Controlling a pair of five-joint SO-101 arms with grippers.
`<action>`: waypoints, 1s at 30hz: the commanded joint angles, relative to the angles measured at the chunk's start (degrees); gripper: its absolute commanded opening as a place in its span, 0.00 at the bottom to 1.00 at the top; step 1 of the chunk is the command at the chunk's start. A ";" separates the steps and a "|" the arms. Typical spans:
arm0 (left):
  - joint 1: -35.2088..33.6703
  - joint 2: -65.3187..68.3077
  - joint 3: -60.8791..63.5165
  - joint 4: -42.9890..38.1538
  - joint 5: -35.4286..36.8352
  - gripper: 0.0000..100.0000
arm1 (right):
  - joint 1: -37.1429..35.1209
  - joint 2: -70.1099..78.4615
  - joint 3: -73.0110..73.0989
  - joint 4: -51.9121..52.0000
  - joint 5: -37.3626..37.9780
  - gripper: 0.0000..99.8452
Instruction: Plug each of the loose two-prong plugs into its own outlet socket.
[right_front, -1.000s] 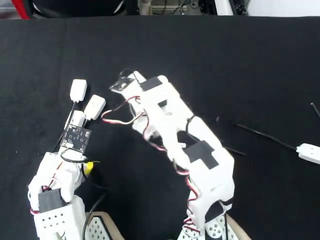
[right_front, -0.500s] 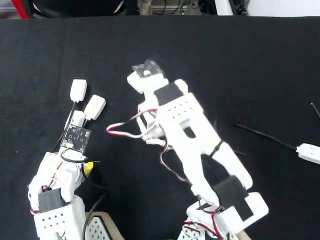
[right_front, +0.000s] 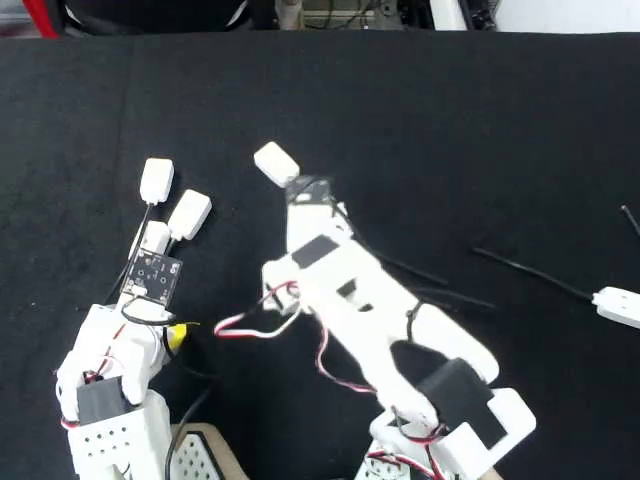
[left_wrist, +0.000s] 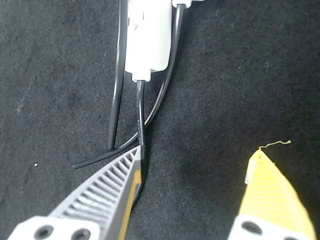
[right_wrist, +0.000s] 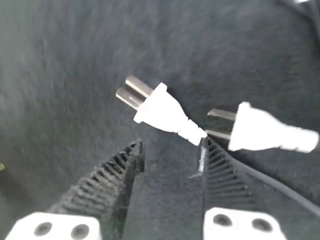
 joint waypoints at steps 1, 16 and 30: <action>-0.04 -0.09 1.10 -0.26 -0.53 0.33 | -0.26 -1.45 0.13 -1.14 10.11 0.18; -0.04 -0.09 1.10 -0.26 -0.53 0.33 | 5.01 9.10 0.57 -9.32 40.88 0.18; -0.04 -0.09 1.10 -0.26 -0.53 0.33 | 4.92 14.81 -15.34 14.33 48.00 0.01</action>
